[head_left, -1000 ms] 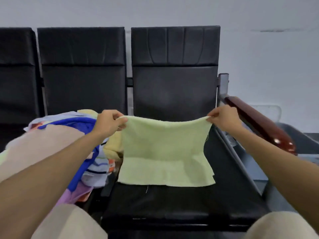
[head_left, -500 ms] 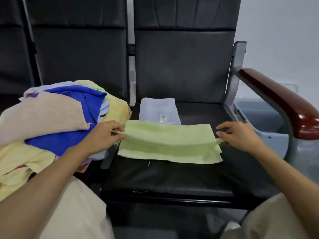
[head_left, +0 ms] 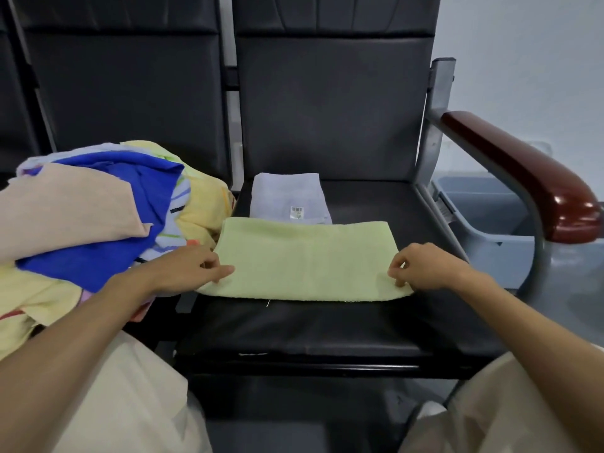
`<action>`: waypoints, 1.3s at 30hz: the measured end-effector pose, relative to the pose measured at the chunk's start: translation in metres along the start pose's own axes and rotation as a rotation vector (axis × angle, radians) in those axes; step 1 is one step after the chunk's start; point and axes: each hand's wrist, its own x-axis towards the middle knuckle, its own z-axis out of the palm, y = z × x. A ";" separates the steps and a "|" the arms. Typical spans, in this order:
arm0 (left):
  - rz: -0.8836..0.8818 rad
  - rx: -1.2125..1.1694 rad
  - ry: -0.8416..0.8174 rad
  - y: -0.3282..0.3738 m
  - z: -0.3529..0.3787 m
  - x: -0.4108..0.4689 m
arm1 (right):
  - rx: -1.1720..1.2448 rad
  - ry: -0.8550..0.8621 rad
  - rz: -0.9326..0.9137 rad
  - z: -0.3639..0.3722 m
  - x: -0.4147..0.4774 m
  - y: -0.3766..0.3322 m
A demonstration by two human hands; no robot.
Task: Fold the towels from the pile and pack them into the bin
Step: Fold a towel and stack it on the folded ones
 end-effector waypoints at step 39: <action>-0.505 -0.787 0.110 0.028 0.007 0.027 | 0.584 -0.170 0.298 0.008 0.015 -0.009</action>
